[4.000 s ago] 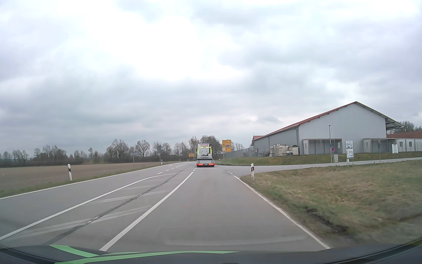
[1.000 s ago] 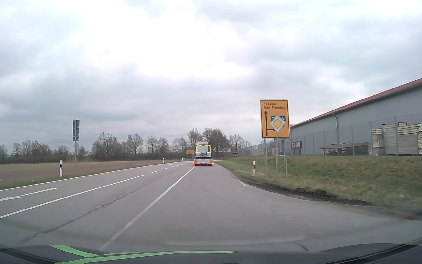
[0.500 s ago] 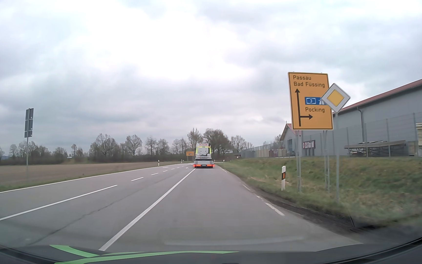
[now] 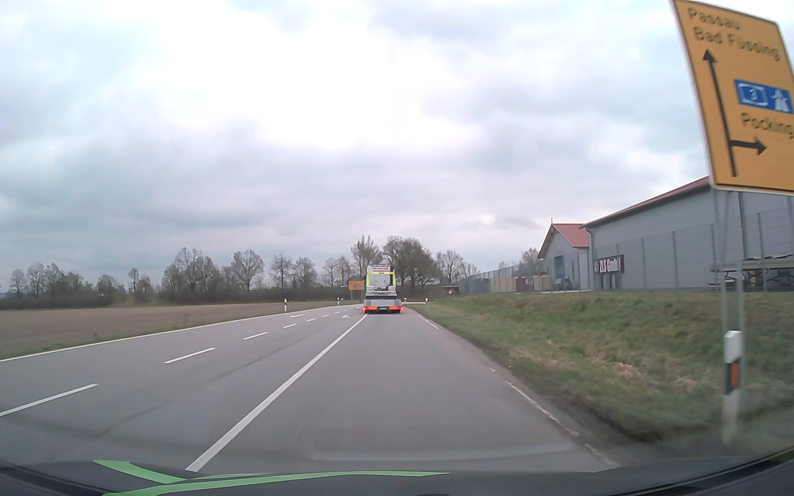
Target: Follow the waypoints while adhering to traffic rules and regulations
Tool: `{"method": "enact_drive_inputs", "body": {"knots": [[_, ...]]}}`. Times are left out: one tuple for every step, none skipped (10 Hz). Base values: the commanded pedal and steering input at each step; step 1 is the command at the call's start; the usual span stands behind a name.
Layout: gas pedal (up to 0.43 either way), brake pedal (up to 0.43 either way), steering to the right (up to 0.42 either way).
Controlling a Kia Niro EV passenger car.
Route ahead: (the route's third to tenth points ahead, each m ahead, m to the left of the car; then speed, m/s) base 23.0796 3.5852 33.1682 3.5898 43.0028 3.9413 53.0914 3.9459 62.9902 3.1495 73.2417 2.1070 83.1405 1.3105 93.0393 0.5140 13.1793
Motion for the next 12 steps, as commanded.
{"method": "enact_drive_inputs", "body": {"knots": [[0.000, 0.000, 0.000], [0.000, 0.000, 0.000], [0.000, 0.000, 0.000], [0.000, 0.000, 0.000], [0.000, 0.000, 0.000], [0.000, 0.000, 0.000], [0.000, 0.000, 0.000], [0.000, 0.000, 0.000], [0.000, 0.000, 0.000], [0.000, 0.000, 0.000], [0.000, 0.000, -0.001], [0.000, 0.000, -0.002]]}}
